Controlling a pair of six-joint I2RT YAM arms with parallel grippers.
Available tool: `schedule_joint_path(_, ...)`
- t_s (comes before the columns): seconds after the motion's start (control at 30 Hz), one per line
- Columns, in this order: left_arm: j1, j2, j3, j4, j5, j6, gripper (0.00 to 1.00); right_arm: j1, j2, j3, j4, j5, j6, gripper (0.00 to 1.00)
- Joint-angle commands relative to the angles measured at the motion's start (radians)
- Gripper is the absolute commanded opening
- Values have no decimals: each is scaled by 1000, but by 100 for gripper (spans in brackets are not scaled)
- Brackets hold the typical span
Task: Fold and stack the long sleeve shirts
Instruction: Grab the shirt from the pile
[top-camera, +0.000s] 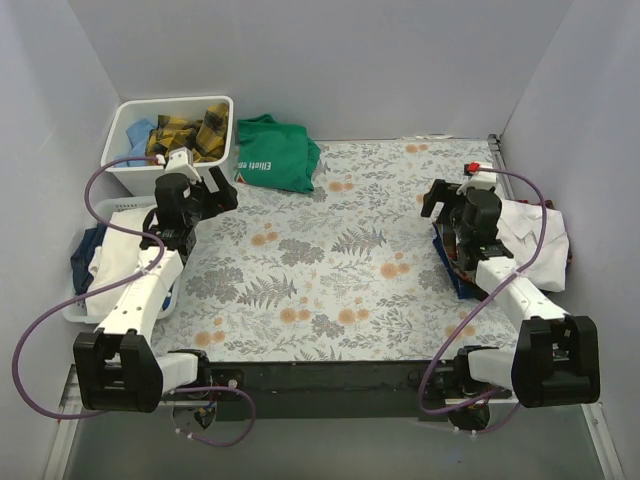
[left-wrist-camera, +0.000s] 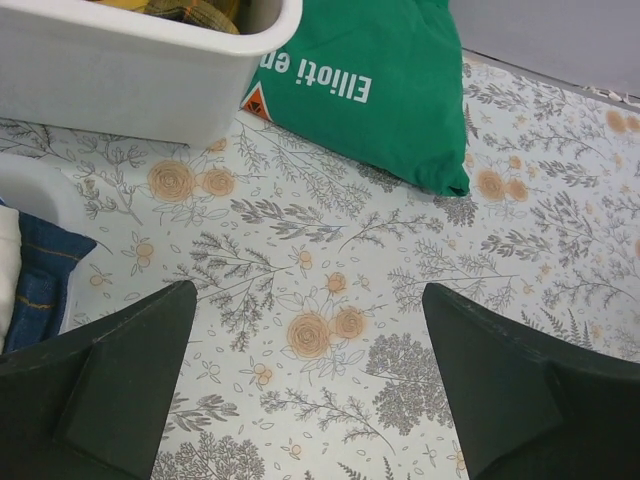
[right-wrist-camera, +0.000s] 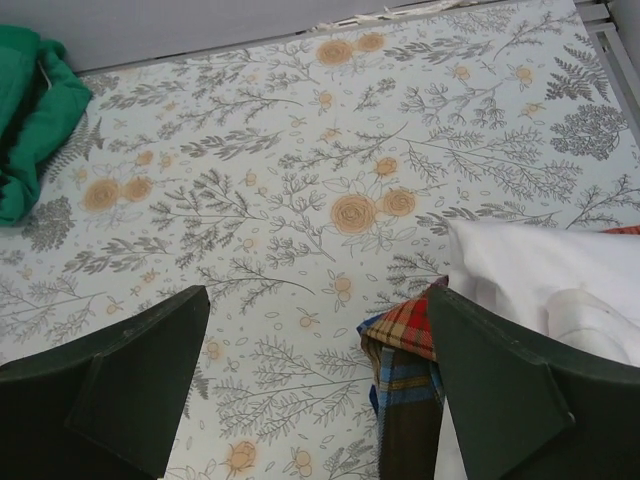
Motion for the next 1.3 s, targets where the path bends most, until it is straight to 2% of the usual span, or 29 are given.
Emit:
schedule_joint_path(0.0,5,-35,32,-37,15,17,98,27,5,126,-34,23,34,99)
schedule_joint_path(0.1,3,-36,46,-39,1,25,98,92,58,212,-48,75,-25,99)
schedule_joint_path(0.2,3,-9,92,-39,18,25,98,165,127,292,-103,54,-90,99)
schedule_joint_path(0.33,3,22,126,-36,40,5,98,218,175,338,-117,31,-99,99)
schedule_joint_path(0.67,3,33,120,-45,4,-13,98,228,207,366,-149,40,-92,99)
schedule_joint_path(1.27,3,7,115,-45,6,-6,98,228,170,311,-152,74,-59,98)
